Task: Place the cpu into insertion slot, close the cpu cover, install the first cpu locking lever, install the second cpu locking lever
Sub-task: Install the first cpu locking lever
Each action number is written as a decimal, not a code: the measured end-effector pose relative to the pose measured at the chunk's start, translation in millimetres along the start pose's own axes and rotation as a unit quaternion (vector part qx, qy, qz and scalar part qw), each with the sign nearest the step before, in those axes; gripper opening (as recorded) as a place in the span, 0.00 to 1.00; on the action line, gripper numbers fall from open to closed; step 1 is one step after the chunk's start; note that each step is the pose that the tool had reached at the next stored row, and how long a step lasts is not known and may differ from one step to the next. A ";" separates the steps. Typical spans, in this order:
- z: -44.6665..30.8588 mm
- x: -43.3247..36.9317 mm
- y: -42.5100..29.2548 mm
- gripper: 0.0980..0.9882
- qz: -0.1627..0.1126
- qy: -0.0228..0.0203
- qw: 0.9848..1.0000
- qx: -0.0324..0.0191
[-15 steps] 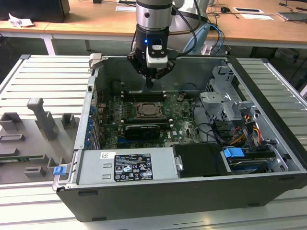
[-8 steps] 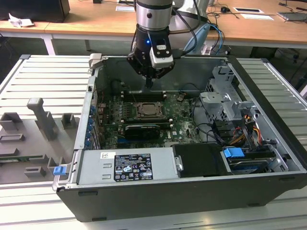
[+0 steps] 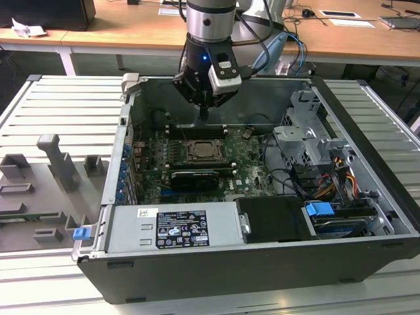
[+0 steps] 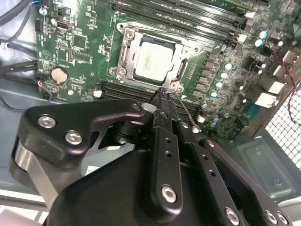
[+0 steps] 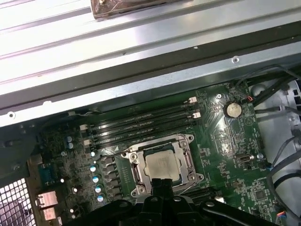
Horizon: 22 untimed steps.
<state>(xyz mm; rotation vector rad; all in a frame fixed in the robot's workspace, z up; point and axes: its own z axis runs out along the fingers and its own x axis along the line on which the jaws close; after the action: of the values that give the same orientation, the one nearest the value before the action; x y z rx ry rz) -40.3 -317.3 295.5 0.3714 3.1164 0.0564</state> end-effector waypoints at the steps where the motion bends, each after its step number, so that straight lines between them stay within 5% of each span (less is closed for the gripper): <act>1: 0.1 0.0 0.0 0.01 -0.008 0.000 1.000 0.000; 6: 0.6 0.0 0.0 0.01 -0.065 0.002 0.998 0.000; 10: 0.9 0.0 0.0 0.01 -0.103 0.004 0.995 0.000; 11: 1.3 0.0 0.0 0.01 -0.123 0.004 0.992 0.000; 14: 1.9 0.1 -0.1 0.01 -0.145 0.005 0.989 0.000; 22: 6.1 25.5 -6.4 0.01 -0.148 -0.001 0.989 -0.001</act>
<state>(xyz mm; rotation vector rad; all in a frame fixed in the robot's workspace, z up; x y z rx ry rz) -66.5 -317.4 289.2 -0.0941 3.1300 0.0568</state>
